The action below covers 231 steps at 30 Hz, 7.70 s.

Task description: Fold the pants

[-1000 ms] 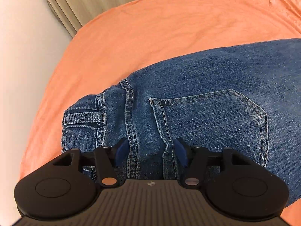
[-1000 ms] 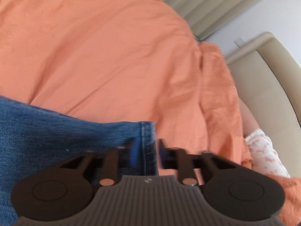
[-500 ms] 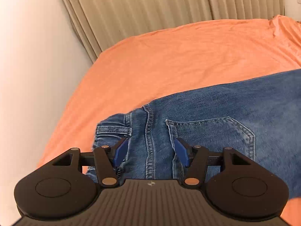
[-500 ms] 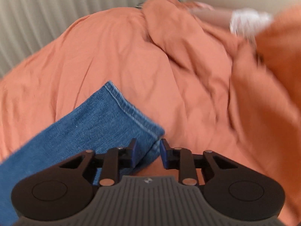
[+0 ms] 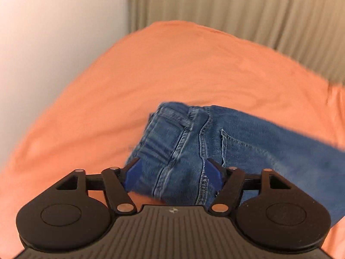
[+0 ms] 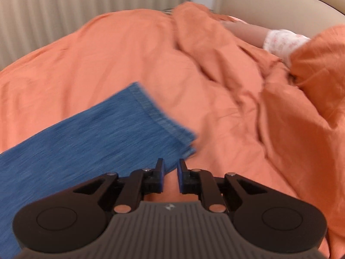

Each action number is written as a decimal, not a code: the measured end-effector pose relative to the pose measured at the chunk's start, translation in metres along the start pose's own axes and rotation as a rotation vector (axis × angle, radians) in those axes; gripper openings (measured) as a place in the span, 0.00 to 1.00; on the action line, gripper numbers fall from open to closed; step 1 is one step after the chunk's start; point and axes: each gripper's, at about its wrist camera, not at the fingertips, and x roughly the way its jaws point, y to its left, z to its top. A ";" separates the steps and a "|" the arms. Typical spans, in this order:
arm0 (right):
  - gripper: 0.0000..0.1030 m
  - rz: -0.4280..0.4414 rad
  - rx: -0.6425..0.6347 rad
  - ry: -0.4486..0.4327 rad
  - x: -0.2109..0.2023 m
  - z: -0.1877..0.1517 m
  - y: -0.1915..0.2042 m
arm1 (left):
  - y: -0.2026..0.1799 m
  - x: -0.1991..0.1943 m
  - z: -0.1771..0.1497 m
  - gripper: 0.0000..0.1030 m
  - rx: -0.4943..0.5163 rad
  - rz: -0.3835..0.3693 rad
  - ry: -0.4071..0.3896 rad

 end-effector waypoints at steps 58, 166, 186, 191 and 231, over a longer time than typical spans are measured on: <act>0.00 0.378 -1.288 -0.398 -0.234 -0.359 0.428 | 0.021 0.058 0.044 0.17 0.097 -0.025 0.057; 0.10 0.327 0.223 -0.107 0.046 0.011 -0.061 | -0.530 0.178 -0.065 0.19 0.638 -0.442 0.150; 0.09 0.295 0.078 -0.190 -0.035 0.030 -0.026 | -0.512 0.090 -0.163 0.05 0.779 -0.628 0.262; 0.08 0.318 -0.032 -0.262 -0.084 0.038 0.002 | -0.478 0.059 -0.142 0.12 0.726 -0.717 0.275; 0.26 0.594 -0.769 0.104 -0.195 -0.167 0.351 | -0.182 0.046 -0.069 0.43 0.164 -0.628 0.269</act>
